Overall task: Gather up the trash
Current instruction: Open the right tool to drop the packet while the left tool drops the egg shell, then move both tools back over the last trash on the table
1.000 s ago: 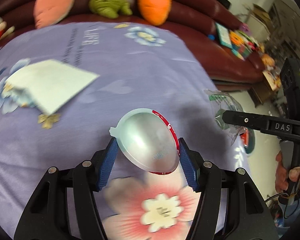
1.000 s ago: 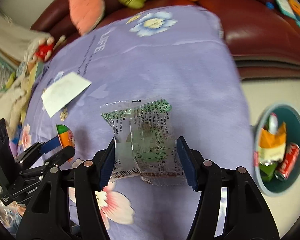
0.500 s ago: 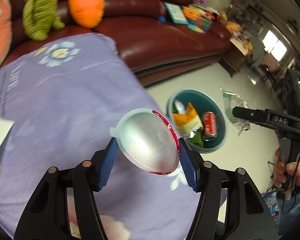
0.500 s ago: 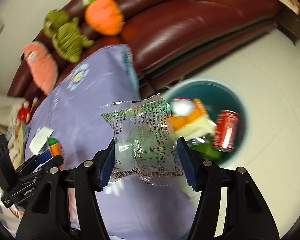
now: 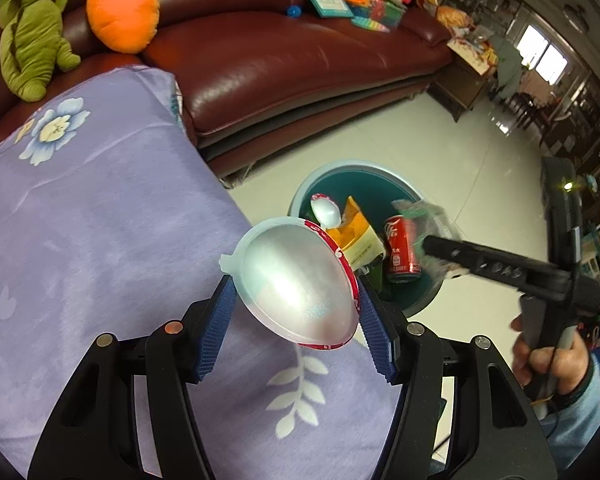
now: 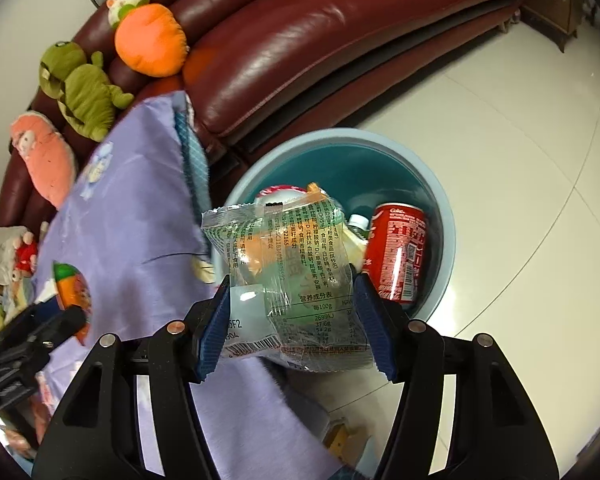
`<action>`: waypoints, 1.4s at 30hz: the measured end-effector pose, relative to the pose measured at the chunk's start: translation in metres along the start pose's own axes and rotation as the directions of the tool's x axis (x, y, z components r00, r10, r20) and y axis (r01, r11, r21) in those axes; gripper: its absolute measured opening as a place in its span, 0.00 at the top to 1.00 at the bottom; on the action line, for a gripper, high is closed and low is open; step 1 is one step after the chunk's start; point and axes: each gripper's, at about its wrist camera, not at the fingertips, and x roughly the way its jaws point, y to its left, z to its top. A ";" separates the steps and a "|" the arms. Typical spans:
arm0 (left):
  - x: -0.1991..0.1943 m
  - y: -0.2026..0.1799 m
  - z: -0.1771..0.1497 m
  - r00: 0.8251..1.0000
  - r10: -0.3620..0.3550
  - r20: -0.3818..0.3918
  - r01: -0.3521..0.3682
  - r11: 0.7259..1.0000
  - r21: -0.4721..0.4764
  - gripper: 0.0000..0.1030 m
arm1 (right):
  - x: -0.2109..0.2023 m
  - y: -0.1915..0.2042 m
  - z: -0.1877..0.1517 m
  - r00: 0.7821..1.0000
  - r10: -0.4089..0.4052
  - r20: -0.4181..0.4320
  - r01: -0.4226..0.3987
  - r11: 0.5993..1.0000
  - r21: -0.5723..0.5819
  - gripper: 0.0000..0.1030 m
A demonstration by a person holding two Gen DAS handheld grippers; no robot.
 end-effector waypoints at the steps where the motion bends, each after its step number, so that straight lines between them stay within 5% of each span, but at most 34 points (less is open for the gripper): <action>1: 0.003 -0.002 0.001 1.000 0.000 -0.005 0.000 1.000 0.002 0.40 | 0.007 -0.001 0.000 1.000 0.007 -0.010 -0.007 1.000 0.001 0.38; 7: 0.017 -0.008 0.005 0.999 0.003 -0.033 -0.003 1.000 0.010 0.40 | 0.014 -0.010 0.002 0.999 0.033 -0.031 -0.032 0.999 0.024 0.30; 32: 0.083 -0.051 0.018 0.995 -0.027 -0.098 0.031 0.998 0.046 0.39 | -0.006 -0.052 0.001 1.000 -0.001 -0.021 0.003 0.992 0.124 0.26; 42: 0.079 -0.039 0.018 0.996 -0.020 -0.092 0.021 1.000 0.012 0.21 | -0.007 -0.044 0.003 1.000 -0.018 -0.026 0.021 0.993 0.115 0.26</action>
